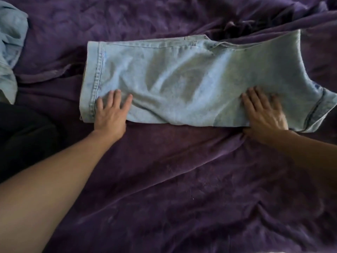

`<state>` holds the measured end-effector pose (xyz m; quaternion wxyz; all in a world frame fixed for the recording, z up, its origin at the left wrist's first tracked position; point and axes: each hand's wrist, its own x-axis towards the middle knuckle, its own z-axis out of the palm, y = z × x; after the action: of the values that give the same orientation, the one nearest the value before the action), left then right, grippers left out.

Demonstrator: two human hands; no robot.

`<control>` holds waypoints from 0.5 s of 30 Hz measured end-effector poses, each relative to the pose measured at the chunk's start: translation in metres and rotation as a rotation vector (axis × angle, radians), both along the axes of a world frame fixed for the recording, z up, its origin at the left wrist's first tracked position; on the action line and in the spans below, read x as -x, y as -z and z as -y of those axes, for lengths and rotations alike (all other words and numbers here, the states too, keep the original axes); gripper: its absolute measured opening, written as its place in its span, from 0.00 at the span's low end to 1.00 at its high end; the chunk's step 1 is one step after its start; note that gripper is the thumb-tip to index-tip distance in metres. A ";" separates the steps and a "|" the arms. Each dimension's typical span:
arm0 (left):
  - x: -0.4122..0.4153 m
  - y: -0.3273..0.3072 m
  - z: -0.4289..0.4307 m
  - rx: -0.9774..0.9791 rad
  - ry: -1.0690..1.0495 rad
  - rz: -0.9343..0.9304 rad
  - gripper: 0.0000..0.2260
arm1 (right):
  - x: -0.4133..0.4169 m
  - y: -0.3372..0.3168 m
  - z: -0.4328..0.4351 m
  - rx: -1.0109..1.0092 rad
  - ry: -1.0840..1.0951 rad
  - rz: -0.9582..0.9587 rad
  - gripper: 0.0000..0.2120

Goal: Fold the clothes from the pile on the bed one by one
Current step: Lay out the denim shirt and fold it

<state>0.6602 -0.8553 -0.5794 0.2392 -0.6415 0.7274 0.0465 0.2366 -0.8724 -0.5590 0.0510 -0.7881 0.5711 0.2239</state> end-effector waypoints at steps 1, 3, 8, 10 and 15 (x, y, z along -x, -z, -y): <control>-0.001 0.001 0.005 -0.005 -0.022 0.010 0.39 | 0.000 0.003 0.001 0.014 0.023 0.018 0.48; -0.001 -0.003 0.011 0.001 -0.061 -0.039 0.32 | -0.001 0.003 -0.001 0.062 0.046 0.091 0.38; -0.005 -0.042 -0.013 0.104 -0.045 -0.194 0.25 | 0.017 -0.038 -0.011 0.256 0.179 0.400 0.29; -0.003 -0.053 -0.044 0.116 0.021 -0.199 0.26 | 0.029 -0.050 -0.029 0.271 0.130 0.406 0.31; 0.020 -0.042 -0.135 -0.307 0.010 -0.016 0.33 | 0.053 -0.042 -0.094 -0.151 0.134 0.100 0.31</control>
<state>0.6397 -0.7207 -0.5370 0.3290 -0.5934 0.7167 0.1612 0.1839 -0.7784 -0.5170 0.1534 -0.7523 0.6008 0.2229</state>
